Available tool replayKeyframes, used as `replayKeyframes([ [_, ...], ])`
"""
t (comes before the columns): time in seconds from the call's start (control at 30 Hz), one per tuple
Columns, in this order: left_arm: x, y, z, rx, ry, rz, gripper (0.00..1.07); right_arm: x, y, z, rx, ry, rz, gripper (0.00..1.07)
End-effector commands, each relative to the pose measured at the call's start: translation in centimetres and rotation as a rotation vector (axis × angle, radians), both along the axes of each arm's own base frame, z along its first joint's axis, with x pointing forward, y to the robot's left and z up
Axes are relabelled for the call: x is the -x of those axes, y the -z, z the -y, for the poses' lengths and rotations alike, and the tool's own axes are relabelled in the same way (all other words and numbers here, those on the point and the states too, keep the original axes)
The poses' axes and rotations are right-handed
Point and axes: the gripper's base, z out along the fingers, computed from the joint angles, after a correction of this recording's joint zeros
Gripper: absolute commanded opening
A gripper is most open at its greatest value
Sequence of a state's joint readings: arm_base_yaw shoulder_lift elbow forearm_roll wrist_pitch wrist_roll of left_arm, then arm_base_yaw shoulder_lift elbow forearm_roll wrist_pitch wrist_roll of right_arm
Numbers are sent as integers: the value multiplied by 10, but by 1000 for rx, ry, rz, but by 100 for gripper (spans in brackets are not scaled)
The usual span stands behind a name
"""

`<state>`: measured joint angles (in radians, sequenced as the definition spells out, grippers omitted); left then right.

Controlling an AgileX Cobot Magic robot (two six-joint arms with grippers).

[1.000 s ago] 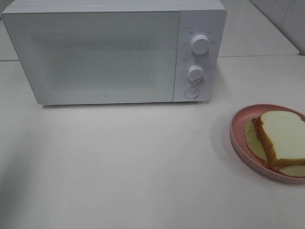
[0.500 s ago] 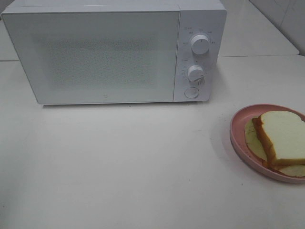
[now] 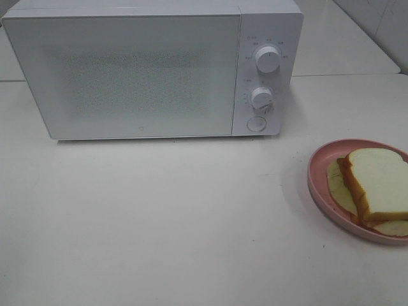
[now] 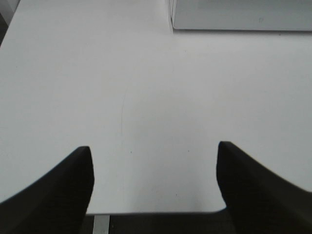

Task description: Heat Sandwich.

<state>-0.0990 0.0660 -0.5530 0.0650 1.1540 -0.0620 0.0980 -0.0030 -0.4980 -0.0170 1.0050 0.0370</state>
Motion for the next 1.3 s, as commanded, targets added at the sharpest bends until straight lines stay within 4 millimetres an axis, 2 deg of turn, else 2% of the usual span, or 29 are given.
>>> replayKeyframes([
  [0.03,9,0,-1,3,6,91,67,4,0,1,2,10,35,75],
  [0.37,8,5,7,22,96,139,67,4,0,1,3,9,35,75],
  [1.3,8,5,9,39,100,136,67,4,0,1,4,9,36,75],
])
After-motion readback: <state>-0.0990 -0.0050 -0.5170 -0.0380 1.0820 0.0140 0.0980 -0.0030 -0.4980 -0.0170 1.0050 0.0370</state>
